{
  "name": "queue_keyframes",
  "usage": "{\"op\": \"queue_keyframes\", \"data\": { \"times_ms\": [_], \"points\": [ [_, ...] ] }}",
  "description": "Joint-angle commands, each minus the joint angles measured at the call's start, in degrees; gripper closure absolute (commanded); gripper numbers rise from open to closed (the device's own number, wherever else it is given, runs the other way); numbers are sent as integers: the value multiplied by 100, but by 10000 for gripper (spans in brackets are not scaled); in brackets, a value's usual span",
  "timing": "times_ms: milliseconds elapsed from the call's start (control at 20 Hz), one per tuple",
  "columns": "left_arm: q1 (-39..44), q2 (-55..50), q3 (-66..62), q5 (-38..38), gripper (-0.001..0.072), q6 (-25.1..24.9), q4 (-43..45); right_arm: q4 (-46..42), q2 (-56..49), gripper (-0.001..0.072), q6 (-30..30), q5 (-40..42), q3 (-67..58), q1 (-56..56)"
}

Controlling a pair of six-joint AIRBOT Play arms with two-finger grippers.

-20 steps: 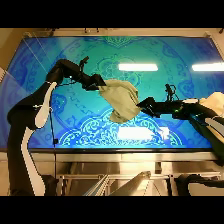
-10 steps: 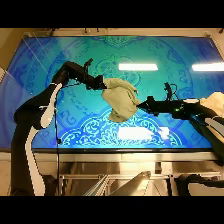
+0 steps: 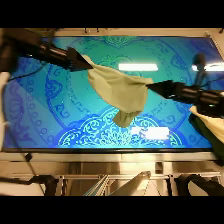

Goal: Fold the shirts.

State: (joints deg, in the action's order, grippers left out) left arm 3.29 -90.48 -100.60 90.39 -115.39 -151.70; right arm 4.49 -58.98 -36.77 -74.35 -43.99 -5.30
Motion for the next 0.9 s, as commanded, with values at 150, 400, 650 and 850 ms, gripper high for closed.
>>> {"op": "queue_keyframes", "data": {
  "times_ms": [150, 400, 650, 850],
  "points": [
    [-605, 3751, 1244, 293, 677, -713, 103, -208, 3563, 696, -39, 2085, -39, -474],
    [-1182, 2789, 1523, -291, 674, -457, 463, -708, 1694, 694, -352, 2594, -37, -345],
    [-992, -50, 1746, -868, 664, -173, 400, 264, -1720, 273, 669, 2586, -87, -26],
    [-1115, -1720, 1749, -446, -4, 87, -352, 256, -2640, 228, 763, 1478, -485, -505]
  ]
}}
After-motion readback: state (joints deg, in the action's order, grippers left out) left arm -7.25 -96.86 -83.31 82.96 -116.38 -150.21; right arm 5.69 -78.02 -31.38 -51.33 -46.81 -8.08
